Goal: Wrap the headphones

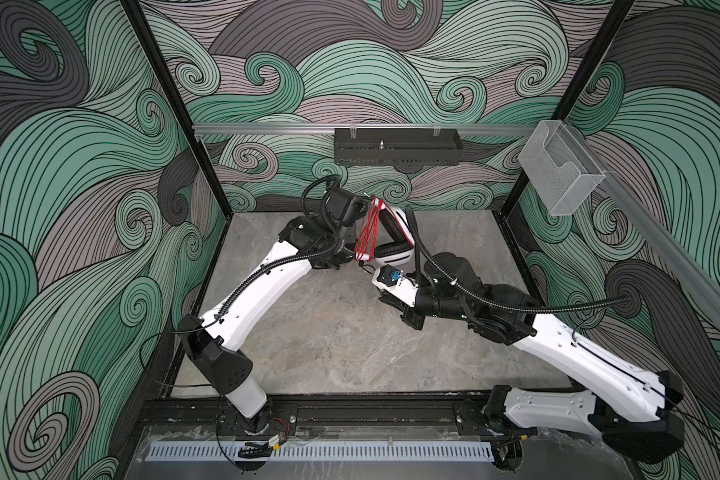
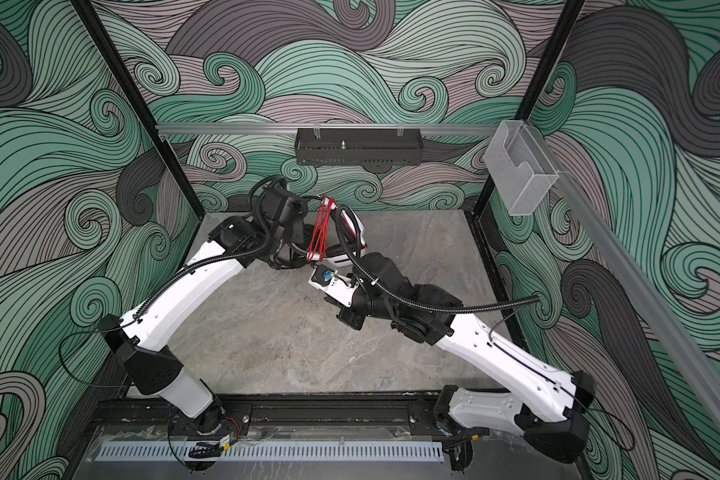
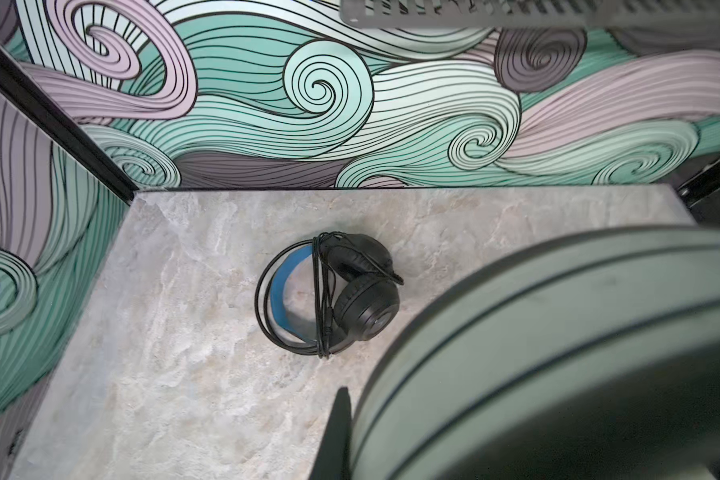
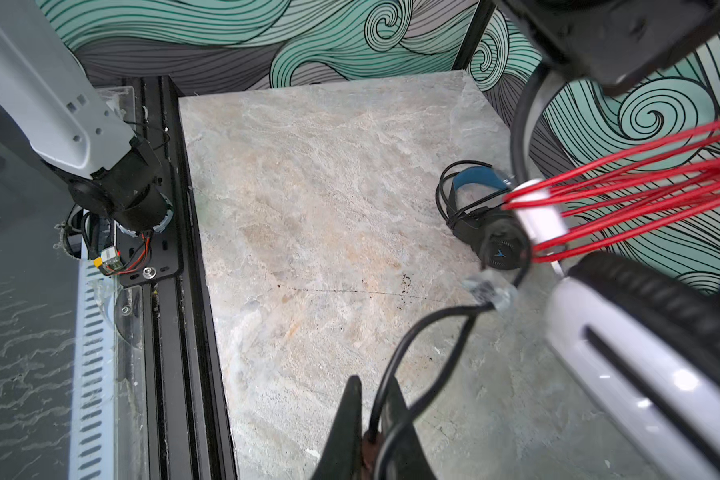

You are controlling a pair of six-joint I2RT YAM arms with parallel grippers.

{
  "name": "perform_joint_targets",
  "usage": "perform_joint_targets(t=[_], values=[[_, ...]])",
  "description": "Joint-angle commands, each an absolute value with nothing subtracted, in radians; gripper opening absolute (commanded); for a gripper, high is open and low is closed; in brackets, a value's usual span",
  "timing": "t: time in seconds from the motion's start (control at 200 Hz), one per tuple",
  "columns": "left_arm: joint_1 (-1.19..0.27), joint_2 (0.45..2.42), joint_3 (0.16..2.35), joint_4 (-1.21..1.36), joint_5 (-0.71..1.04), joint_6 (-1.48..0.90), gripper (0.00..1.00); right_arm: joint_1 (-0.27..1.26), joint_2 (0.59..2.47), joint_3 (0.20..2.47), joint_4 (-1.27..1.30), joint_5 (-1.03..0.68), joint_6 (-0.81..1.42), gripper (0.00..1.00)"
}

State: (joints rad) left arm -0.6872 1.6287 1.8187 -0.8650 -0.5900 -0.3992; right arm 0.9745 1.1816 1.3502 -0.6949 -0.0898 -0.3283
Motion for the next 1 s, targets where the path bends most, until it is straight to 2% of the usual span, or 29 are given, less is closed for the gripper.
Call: perform_joint_targets(t=[0.0,0.245,0.62,0.996], values=[[-0.715,1.620,1.811,-0.888,-0.665,-0.287,0.00,0.984,1.207,1.418,-0.806,-0.064,-0.373,0.00],[-0.766,1.632,1.769,-1.049,-0.542,-0.246,0.00,0.956,1.264,1.439,-0.839,-0.022,-0.366,0.00],[-0.828,1.602,1.691,-1.071,-0.423,-0.237,0.00,0.787,1.360,1.460,-0.866,-0.044,-0.365,0.00],[-0.837,1.682,1.725,-1.220,-0.437,-0.285,0.00,0.767,1.266,1.481,-0.863,-0.008,-0.368,0.00]])
